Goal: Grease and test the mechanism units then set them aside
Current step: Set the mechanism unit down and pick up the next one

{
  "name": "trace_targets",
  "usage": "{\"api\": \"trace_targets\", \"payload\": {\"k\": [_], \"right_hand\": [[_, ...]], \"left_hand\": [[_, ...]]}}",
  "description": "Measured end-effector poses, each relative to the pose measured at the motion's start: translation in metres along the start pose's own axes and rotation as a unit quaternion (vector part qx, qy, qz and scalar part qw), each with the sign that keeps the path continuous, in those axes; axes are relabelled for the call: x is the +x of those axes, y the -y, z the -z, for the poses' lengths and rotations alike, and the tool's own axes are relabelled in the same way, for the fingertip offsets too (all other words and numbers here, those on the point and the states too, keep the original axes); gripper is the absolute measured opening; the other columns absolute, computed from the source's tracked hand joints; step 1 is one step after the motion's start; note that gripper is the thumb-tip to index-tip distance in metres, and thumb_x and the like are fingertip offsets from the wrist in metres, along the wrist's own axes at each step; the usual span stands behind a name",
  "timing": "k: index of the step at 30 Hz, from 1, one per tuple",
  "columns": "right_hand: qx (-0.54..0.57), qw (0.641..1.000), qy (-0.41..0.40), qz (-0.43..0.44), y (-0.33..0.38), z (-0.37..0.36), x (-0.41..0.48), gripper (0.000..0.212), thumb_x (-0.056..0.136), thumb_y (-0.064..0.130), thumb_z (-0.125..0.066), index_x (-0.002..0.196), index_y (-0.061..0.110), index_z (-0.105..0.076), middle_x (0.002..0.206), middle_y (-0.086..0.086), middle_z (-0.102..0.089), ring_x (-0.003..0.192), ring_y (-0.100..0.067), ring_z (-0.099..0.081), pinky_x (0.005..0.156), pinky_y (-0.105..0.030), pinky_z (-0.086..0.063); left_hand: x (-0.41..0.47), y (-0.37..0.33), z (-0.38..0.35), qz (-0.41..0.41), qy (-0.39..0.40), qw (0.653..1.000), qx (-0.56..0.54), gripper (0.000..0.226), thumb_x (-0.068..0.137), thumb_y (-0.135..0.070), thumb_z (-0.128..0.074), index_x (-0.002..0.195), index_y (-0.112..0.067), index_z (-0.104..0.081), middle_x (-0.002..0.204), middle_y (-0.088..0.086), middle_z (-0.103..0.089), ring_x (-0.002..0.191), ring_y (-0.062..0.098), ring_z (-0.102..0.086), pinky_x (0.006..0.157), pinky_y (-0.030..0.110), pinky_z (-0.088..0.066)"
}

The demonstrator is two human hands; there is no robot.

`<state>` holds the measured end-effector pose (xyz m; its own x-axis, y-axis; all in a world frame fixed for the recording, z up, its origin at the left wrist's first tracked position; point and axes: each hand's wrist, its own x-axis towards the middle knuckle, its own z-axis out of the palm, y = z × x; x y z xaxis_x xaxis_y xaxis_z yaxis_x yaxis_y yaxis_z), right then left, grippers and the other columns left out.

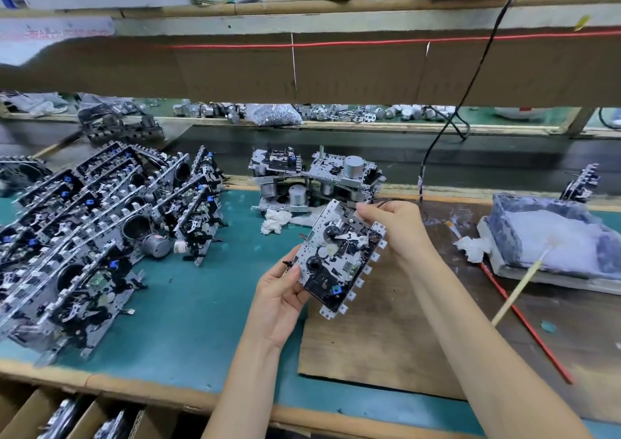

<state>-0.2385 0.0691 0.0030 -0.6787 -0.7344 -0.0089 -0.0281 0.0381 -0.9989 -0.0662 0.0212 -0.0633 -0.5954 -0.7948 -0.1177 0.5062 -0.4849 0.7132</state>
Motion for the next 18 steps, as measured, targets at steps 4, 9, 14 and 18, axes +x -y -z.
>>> {"api": "trace_targets", "payload": {"k": [4,9,14,18], "right_hand": [[0.018,0.999,-0.036,0.012,-0.002,0.003,0.004,0.020,0.083,0.011,-0.066,0.074,-0.007,-0.065,0.065,-0.003,-0.066,0.050,-0.019,-0.049,0.043,-0.015,-0.040],[-0.143,0.981,0.099,-0.086,-0.009,0.011,0.003,0.025,0.094,0.023,-0.051,0.104,0.002,-0.061,0.086,-0.002,-0.063,0.058,-0.011,-0.066,0.058,-0.023,-0.053],[-0.116,0.978,0.150,0.080,-0.008,0.013,-0.010,0.056,0.086,-0.007,-0.050,0.125,0.033,-0.047,0.120,0.004,-0.055,0.067,-0.007,-0.058,0.074,-0.031,-0.052],[-0.102,0.961,0.182,0.180,0.004,0.002,-0.024,0.053,0.082,-0.013,-0.053,0.109,0.032,-0.056,0.109,0.008,-0.061,0.068,0.006,-0.056,0.067,-0.014,-0.047]], "left_hand": [[0.000,0.000,0.000,-0.007,-0.008,1.000,-0.006,0.031,0.073,-0.004,-0.052,0.101,-0.006,-0.064,0.079,0.003,-0.074,0.063,0.009,-0.070,0.050,0.018,-0.053],[0.005,0.002,0.006,-0.010,-0.044,0.999,-0.027,0.047,0.090,0.004,-0.039,0.072,-0.014,-0.079,0.069,0.000,-0.072,0.054,0.005,-0.066,0.046,0.015,-0.050],[0.004,-0.002,0.004,0.003,-0.054,0.998,-0.036,0.043,0.094,0.001,-0.038,0.078,-0.008,-0.077,0.077,0.003,-0.074,0.061,0.009,-0.069,0.050,0.018,-0.054],[-0.003,-0.010,0.001,0.007,-0.078,0.996,-0.054,0.049,0.096,-0.002,-0.037,0.065,-0.003,-0.075,0.072,0.008,-0.073,0.060,0.013,-0.070,0.049,0.022,-0.055]]}}
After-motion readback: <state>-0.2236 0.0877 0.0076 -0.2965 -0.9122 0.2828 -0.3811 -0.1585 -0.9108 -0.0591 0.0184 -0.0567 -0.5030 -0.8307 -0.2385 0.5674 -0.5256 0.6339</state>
